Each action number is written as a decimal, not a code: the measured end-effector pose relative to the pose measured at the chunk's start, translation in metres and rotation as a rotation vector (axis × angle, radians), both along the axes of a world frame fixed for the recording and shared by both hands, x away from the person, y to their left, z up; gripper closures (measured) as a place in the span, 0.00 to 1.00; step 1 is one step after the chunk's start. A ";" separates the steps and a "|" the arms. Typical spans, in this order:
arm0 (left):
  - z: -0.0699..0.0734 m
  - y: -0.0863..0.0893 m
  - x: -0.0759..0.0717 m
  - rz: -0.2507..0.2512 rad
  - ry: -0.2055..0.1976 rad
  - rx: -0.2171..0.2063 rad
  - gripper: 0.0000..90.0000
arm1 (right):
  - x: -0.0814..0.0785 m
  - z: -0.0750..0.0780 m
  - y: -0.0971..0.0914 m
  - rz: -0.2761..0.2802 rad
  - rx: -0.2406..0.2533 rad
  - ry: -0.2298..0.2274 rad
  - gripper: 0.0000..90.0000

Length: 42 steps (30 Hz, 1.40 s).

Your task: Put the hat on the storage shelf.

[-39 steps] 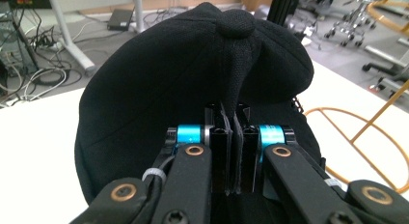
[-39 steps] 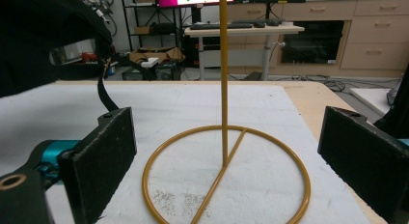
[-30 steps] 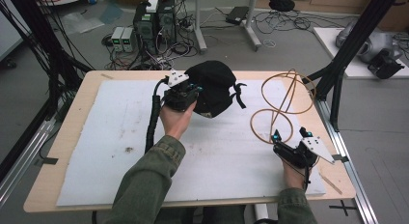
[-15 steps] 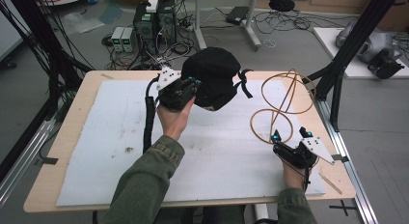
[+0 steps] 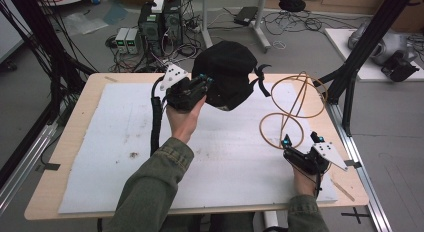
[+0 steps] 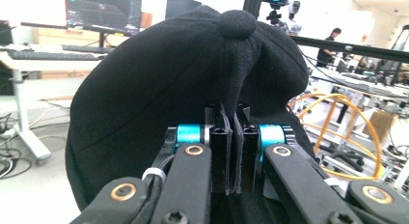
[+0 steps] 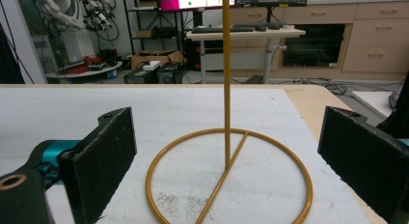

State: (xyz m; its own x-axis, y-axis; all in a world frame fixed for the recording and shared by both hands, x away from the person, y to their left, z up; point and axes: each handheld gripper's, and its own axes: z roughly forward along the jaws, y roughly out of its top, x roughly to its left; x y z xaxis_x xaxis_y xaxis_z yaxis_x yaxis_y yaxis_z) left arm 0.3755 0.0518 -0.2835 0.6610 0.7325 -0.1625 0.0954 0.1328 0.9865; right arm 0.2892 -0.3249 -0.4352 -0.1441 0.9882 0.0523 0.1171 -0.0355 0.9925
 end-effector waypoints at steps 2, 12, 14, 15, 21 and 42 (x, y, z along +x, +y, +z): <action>0.006 -0.007 -0.002 -0.029 -0.024 0.005 0.97 | 0.000 0.000 0.000 0.001 0.001 0.001 0.06; 0.019 -0.030 -0.004 -0.077 -0.058 0.008 0.97 | 0.000 0.000 0.003 0.012 -0.006 0.002 0.06; 0.020 -0.035 -0.004 -0.092 -0.067 0.016 0.97 | 0.001 0.000 0.003 0.013 -0.006 0.001 0.06; 0.020 -0.035 -0.004 -0.092 -0.067 0.016 0.97 | 0.001 0.000 0.003 0.014 -0.010 -0.001 0.06; 0.026 -0.051 -0.003 -0.132 -0.069 0.018 0.97 | 0.000 0.000 0.002 0.012 -0.007 0.000 0.06; 0.038 -0.105 0.011 -0.231 -0.079 -0.038 0.97 | 0.000 0.000 0.001 0.011 0.001 -0.006 0.06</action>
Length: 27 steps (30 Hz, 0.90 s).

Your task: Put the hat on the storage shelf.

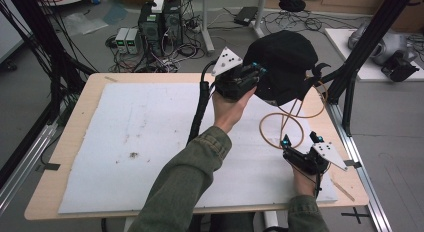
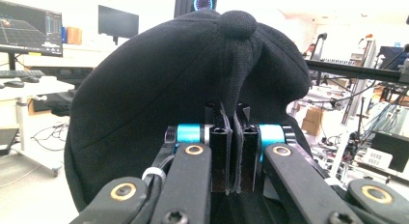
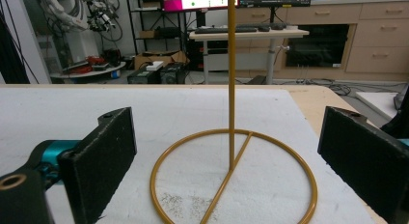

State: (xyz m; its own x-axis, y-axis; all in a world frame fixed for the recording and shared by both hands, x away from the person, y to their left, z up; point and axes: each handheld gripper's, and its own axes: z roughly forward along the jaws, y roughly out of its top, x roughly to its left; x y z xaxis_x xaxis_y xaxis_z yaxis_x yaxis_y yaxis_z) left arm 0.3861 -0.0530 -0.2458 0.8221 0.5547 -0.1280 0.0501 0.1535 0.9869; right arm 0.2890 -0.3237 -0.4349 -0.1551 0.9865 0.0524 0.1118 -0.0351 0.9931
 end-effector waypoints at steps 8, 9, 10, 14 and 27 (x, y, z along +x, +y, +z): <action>0.010 -0.015 0.007 -0.022 0.005 -0.015 0.97 | 0.000 0.000 0.000 0.003 0.003 0.000 0.06; 0.010 -0.015 0.007 -0.022 0.005 -0.015 0.97 | 0.000 0.000 0.000 0.002 0.002 -0.003 0.06; 0.011 -0.018 0.008 -0.024 0.006 -0.010 0.97 | 0.000 0.000 0.000 0.001 0.007 -0.004 0.06; 0.010 -0.030 0.012 -0.040 0.010 0.003 0.97 | -0.001 0.000 0.000 0.001 0.009 -0.002 0.06; 0.006 -0.070 0.024 -0.110 0.074 0.042 0.97 | 0.000 0.000 -0.001 0.002 0.012 -0.006 0.06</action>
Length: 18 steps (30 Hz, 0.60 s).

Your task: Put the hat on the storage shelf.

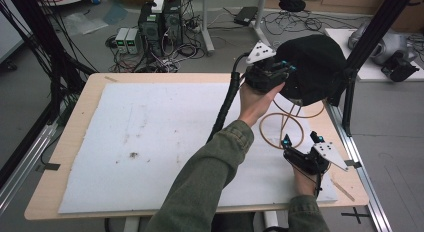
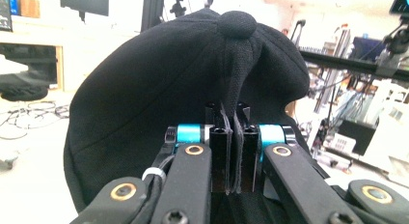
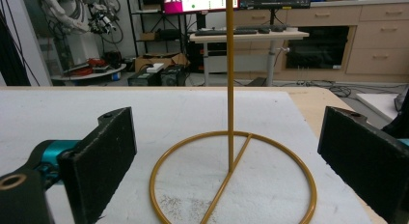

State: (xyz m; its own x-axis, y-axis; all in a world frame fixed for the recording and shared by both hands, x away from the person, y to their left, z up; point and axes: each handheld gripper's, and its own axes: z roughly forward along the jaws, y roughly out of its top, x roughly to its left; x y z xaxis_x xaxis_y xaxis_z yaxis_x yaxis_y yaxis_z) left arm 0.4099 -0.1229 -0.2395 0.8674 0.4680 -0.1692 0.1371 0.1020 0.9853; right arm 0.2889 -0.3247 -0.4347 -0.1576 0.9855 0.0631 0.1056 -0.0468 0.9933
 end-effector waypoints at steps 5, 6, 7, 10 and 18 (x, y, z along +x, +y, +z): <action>0.000 -0.008 0.004 0.003 0.030 0.038 0.97 | 0.000 0.000 0.000 0.003 -0.005 0.000 0.06; 0.000 -0.010 0.005 0.001 0.039 0.046 0.97 | 0.000 0.000 0.000 0.003 -0.005 0.000 0.06; -0.001 -0.012 0.007 0.000 0.049 0.062 0.97 | -0.001 0.000 0.000 0.003 -0.009 0.002 0.06; -0.002 -0.013 0.008 0.003 0.070 0.072 0.97 | -0.001 0.000 0.000 0.000 -0.012 -0.004 0.06; -0.003 -0.015 0.008 0.011 0.101 0.125 0.97 | -0.001 0.000 0.000 0.003 -0.010 -0.001 0.06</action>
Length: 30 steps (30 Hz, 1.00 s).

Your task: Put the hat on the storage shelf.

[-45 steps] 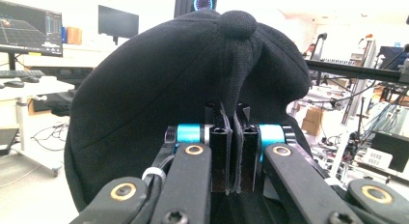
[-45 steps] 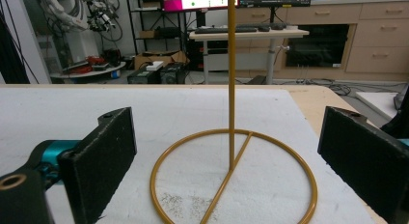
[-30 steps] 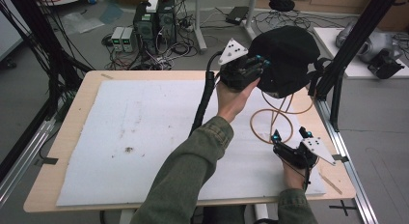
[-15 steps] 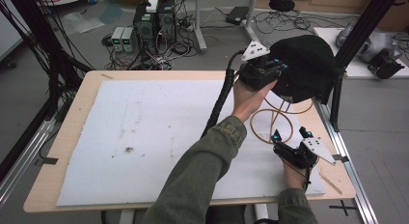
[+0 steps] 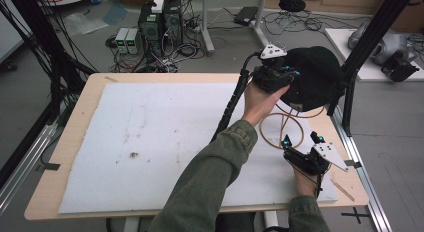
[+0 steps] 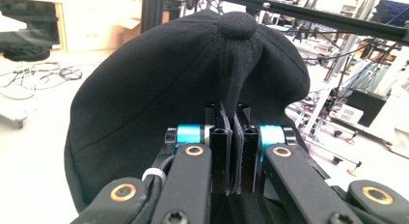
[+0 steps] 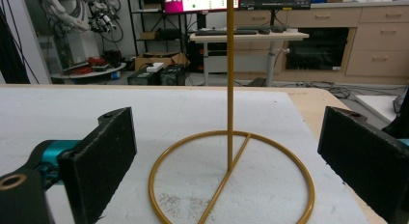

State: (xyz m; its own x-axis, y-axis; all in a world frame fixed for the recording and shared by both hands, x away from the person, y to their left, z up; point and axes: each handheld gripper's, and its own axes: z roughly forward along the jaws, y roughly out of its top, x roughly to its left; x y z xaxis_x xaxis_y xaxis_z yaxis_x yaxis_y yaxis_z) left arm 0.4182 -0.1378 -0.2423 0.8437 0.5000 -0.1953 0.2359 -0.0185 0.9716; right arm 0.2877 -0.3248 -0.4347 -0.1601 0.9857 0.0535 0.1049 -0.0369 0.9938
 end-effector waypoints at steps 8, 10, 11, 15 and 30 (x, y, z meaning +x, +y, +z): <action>0.002 -0.003 -0.001 -0.018 0.015 0.008 0.97 | 0.000 0.000 0.000 0.000 -0.007 0.002 0.06; 0.002 -0.005 -0.002 -0.020 0.009 0.011 0.97 | 0.000 0.000 0.000 0.000 -0.006 0.002 0.06; 0.002 -0.006 -0.002 -0.018 0.006 0.017 0.97 | 0.001 0.000 0.000 0.002 -0.007 -0.001 0.06; 0.002 -0.008 -0.001 0.002 0.011 0.020 0.97 | 0.000 0.000 0.000 0.003 -0.003 -0.002 0.06; -0.001 -0.013 0.000 0.028 0.067 0.047 0.87 | 0.000 0.000 0.000 0.004 -0.007 -0.001 0.06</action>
State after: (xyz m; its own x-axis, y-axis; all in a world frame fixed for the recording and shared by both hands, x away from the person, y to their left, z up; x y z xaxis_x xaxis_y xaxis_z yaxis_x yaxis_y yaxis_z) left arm 0.4185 -0.1511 -0.2438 0.8151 0.5333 -0.2265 0.3011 -0.0560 0.9519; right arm 0.2876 -0.3251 -0.4350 -0.1641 0.9853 0.0465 0.1043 -0.0296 0.9941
